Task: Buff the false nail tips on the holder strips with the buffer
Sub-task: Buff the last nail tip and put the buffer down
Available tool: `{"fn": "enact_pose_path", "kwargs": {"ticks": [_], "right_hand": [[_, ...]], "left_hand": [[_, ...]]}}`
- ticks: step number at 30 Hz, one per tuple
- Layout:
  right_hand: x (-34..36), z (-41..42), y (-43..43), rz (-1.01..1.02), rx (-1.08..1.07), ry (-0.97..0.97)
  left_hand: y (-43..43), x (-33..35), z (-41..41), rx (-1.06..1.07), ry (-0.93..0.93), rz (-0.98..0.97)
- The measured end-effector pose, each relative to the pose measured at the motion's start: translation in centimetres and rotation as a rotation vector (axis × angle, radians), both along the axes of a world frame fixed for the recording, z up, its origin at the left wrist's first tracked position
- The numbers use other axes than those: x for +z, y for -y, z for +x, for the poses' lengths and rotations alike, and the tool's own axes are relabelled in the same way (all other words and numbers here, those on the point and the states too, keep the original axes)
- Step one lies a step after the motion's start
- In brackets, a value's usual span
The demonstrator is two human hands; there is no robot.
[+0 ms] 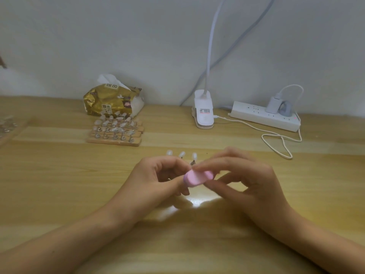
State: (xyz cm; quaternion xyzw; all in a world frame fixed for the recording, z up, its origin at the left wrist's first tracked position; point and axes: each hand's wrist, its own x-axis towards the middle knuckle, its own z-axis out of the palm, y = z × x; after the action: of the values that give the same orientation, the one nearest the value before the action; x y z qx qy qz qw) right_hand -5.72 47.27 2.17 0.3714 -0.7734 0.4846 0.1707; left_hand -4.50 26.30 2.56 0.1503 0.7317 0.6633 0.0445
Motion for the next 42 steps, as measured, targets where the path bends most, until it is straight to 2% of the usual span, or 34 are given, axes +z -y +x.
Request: {"fn": "enact_pose_path", "kwargs": {"ticks": [2,6,10,13,29,32,35,38,42], "right_hand": [[0.09,-0.09,-0.13,-0.047,-0.040,0.058],[-0.04,0.13,0.11,-0.005,0.016,-0.016],[-0.05,-0.10,-0.12,-0.059,-0.037,0.045],[-0.15,0.14,0.19,-0.014,-0.003,-0.025],[-0.14,-0.32,0.27,-0.031,-0.103,-0.038],[-0.27,-0.14,0.38,0.024,-0.037,-0.101],[-0.11,-0.23,0.24,-0.017,-0.110,-0.053],[-0.16,-0.04,0.35,0.024,-0.048,-0.104],[-0.01,-0.17,0.14,-0.029,-0.118,-0.017]], "left_hand": [[0.00,-0.06,-0.06,0.016,-0.008,-0.019],[0.05,0.01,0.06,-0.012,0.002,-0.006],[0.01,0.14,0.08,-0.003,-0.003,-0.007],[-0.04,0.19,0.07,-0.007,0.014,0.007],[0.07,0.09,0.01,-0.002,0.028,0.014],[0.12,0.03,0.00,-0.018,0.036,0.038],[0.11,0.11,0.01,-0.008,0.007,0.022],[0.09,0.08,-0.11,-0.009,0.025,0.026],[0.04,0.13,-0.14,0.001,0.028,0.019]]}}
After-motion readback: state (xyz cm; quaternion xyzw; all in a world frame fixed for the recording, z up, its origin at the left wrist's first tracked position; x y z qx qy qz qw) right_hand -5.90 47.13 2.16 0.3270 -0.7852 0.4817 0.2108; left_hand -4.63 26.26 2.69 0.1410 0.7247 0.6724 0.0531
